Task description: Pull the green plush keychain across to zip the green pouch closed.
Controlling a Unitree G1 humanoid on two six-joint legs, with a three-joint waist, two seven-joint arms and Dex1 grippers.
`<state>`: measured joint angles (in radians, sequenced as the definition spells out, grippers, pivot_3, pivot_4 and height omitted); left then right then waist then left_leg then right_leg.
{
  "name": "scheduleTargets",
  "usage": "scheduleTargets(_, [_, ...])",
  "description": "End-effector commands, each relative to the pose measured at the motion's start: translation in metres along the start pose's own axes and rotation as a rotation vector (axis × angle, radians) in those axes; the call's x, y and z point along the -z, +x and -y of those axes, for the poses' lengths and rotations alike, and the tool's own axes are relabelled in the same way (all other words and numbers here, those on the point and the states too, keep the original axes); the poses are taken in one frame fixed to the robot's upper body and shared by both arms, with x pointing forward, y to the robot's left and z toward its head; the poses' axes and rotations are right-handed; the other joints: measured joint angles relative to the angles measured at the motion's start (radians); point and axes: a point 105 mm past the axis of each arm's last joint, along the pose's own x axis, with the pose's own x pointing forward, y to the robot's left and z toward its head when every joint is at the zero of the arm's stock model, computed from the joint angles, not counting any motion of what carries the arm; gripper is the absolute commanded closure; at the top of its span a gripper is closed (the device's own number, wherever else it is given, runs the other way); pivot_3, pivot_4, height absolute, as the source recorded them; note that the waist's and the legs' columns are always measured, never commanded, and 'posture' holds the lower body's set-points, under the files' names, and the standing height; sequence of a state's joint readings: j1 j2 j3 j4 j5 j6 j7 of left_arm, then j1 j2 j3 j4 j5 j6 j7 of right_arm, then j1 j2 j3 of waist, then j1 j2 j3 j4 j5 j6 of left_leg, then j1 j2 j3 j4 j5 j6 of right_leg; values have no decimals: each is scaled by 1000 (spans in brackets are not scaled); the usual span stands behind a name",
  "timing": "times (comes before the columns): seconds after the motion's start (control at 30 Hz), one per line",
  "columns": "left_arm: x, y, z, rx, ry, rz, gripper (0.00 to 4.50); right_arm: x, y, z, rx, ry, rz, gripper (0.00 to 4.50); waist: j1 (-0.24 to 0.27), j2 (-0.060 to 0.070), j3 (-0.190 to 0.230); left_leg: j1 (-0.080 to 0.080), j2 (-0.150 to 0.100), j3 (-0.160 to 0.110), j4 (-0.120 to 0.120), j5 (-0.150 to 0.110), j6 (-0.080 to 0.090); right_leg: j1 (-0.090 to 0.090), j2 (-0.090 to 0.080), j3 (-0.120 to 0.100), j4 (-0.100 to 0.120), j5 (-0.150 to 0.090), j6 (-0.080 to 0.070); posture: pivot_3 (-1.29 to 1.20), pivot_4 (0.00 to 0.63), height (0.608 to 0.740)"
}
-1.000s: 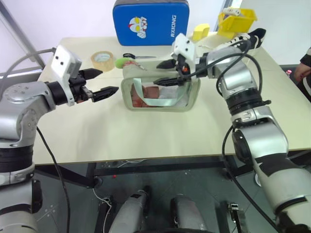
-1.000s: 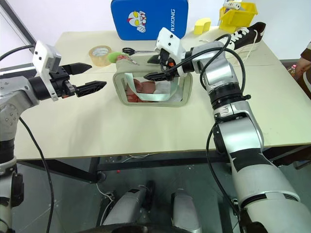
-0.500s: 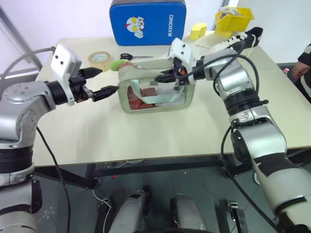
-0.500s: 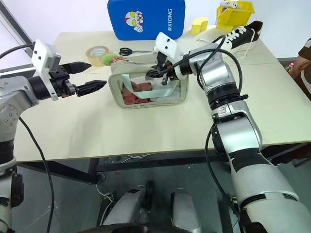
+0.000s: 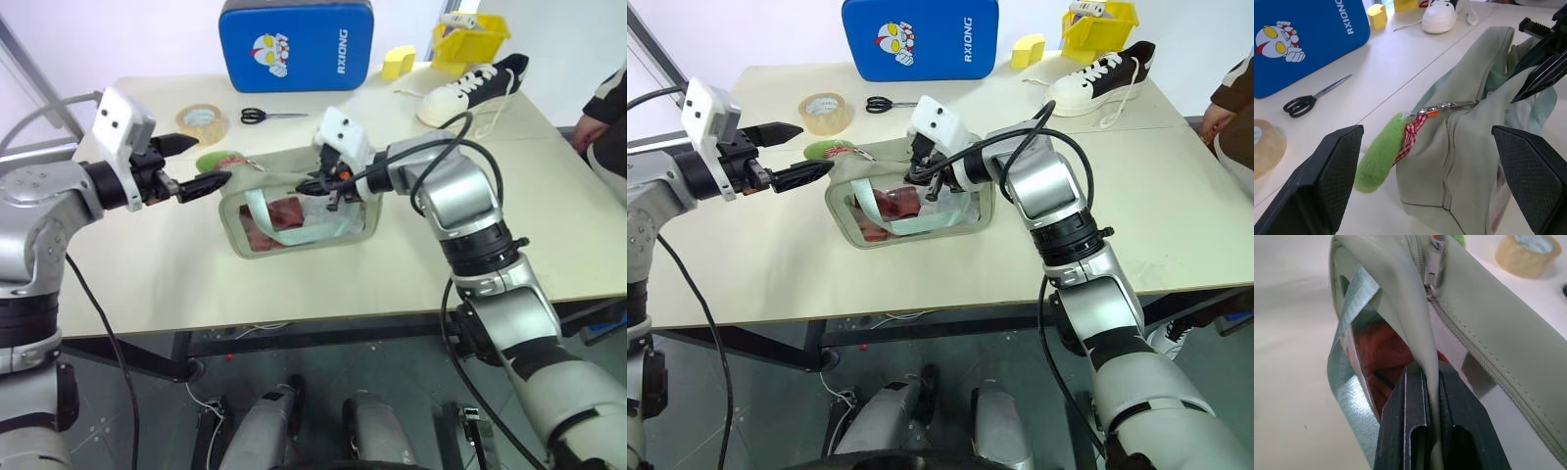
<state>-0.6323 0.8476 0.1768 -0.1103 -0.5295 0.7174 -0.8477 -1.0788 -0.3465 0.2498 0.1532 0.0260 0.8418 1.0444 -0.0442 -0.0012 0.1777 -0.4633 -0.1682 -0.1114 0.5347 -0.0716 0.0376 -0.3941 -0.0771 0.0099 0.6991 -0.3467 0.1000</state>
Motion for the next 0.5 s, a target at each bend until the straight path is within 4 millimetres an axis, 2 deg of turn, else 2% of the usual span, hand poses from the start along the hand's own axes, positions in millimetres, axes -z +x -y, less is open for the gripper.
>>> scheduleTargets(0.03, [-8,-4,-7,-21,41,25,0,-25,-28,16,86,-31,80,2462,1,0,0,0,0,0,0,0,0,0,0,0,0,0,0,0,150,740])
scheduleTargets(0.07, [-7,-5,-10,-33,39,24,0,-28,-40,20,104,-46,91,1973,5,0,0,0,0,0,0,0,0,0,0,0,0,0,0,0,150,740])
scheduleTargets(0.2, [-1,-11,-26,-90,31,17,0,-26,-82,29,129,-136,70,1973,25,0,0,-2,0,1,0,0,0,-1,-1,0,-2,0,0,0,150,740])
scheduleTargets(0.3, [2,-9,-35,-109,23,21,0,-11,-104,30,114,-215,-4,1973,27,0,0,-3,0,2,1,0,1,-1,-2,0,-2,0,0,0,150,740])
scheduleTargets(0.4, [2,-1,-38,-103,24,30,0,7,-109,32,93,-238,-55,1973,26,-1,0,-3,0,2,1,0,1,-1,-2,0,-2,-2,-3,0,150,740])
scheduleTargets(0.5, [-1,11,-39,-81,31,43,0,23,-103,34,79,-238,-80,1973,24,-1,0,-4,0,2,3,-1,1,-1,-2,0,-2,-2,-3,0,150,740])
